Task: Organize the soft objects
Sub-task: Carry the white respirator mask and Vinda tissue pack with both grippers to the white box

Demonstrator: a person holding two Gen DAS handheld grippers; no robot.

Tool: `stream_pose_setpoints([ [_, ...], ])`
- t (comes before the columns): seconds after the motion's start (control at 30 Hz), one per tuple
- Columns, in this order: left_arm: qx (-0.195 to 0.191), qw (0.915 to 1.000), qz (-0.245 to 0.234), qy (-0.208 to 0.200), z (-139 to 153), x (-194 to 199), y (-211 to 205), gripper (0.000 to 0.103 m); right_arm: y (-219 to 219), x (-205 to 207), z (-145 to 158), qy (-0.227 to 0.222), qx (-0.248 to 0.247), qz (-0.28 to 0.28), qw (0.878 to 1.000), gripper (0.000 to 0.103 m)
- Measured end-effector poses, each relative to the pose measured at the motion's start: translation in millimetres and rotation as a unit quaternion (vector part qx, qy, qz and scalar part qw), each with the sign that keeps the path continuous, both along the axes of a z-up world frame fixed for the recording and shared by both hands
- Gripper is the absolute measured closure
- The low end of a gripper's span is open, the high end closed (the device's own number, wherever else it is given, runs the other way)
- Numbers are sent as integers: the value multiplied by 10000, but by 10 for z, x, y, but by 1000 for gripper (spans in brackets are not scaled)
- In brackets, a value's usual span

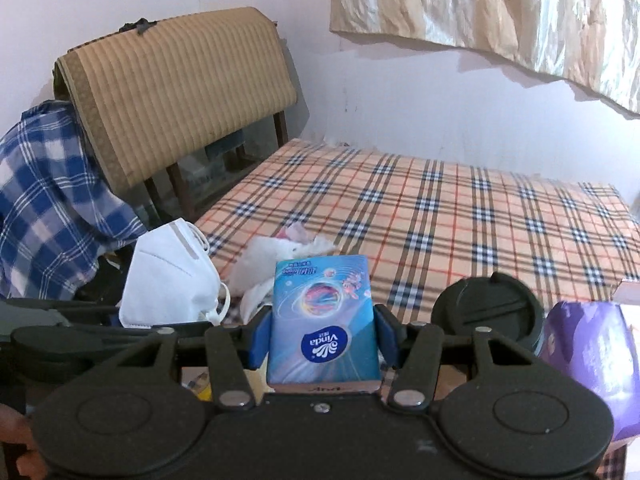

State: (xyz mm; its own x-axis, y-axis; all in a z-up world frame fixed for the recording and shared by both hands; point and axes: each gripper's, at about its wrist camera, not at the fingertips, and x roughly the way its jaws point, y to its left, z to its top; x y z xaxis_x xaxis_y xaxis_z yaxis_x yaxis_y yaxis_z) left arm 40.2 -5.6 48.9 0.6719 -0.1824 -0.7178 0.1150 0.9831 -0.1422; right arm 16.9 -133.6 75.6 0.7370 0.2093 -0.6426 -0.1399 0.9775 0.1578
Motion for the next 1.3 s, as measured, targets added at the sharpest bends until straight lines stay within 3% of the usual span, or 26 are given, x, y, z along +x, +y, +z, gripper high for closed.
stream_pose_setpoints([
  [0.57, 76, 9991, -347, -233, 213, 79, -396, 58, -434, -44, 167, -235, -61, -321, 9992, 38],
  [1.3, 29, 9939, -1014, -423, 368, 106, -1084, 58, -1314, -265, 337, -432, -95, -1055, 9934, 38],
])
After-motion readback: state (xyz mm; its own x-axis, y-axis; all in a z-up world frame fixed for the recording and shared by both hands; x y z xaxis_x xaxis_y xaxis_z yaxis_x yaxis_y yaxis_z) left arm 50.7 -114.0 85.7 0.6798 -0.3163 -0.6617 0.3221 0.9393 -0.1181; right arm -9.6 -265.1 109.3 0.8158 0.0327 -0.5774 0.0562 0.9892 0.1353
